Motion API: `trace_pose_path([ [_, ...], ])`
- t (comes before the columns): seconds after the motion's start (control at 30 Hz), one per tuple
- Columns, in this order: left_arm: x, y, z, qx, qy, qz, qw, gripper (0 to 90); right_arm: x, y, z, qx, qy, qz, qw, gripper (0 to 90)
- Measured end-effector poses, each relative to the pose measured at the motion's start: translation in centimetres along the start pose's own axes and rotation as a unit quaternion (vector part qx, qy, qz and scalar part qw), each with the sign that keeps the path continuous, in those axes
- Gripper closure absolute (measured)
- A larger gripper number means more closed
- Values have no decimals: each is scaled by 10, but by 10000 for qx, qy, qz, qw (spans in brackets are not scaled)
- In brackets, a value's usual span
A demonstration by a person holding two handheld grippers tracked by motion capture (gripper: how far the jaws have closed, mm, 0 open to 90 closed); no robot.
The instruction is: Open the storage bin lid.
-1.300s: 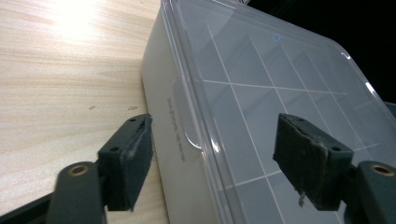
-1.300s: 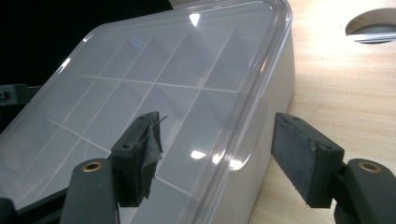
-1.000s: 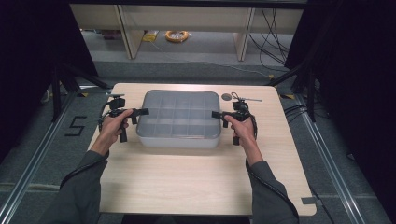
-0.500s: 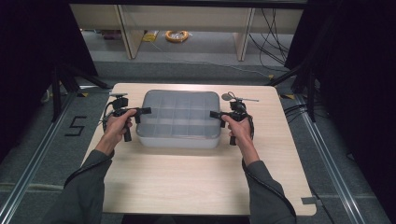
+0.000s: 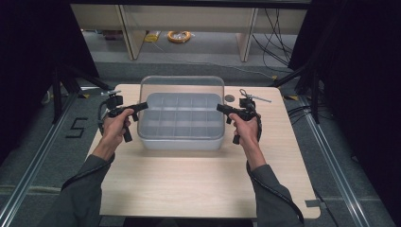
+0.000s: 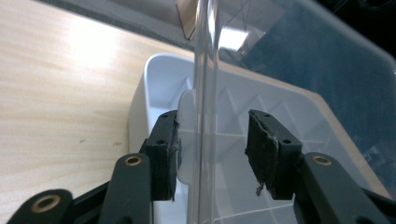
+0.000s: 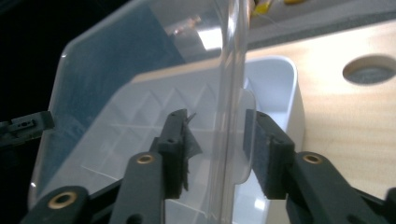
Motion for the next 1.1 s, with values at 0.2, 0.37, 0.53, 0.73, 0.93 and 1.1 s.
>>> trace_pose_path([
  [0.2, -14, 12, 17, 127, -122, 233, 9996, 545, -16, 17, -14, 118, 28, 220, 9997, 637],
  [0.37, -28, 20, 29, 186, -242, 336, 9990, 550, -29, 30, -22, -137, 191, 442, 9987, 648],
  [0.53, -42, 20, 32, 273, -346, 400, 9982, 547, -42, 33, -35, -210, 312, 488, 9981, 655],
  [0.73, -57, 10, 33, 392, -388, 368, 9978, 539, -55, 26, -43, -307, 402, 478, 9976, 662],
  [0.93, -75, -5, 37, 591, -495, 323, 9965, 528, -73, 12, -49, -492, 431, 548, 9964, 661],
  [1.1, -84, -20, 39, 667, -560, 277, 9958, 531, -87, 2, -49, -525, 457, 547, 9961, 660],
])
Point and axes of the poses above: each handheld gripper's, and its own axes: x roughly forward along the jaws, y roughly out of its top, z roughly to its right, the point moved 8 cm from there along x, roughly forward along the jaws, and after that the axes turned 14 degrees about z, right-handed, at the moved point
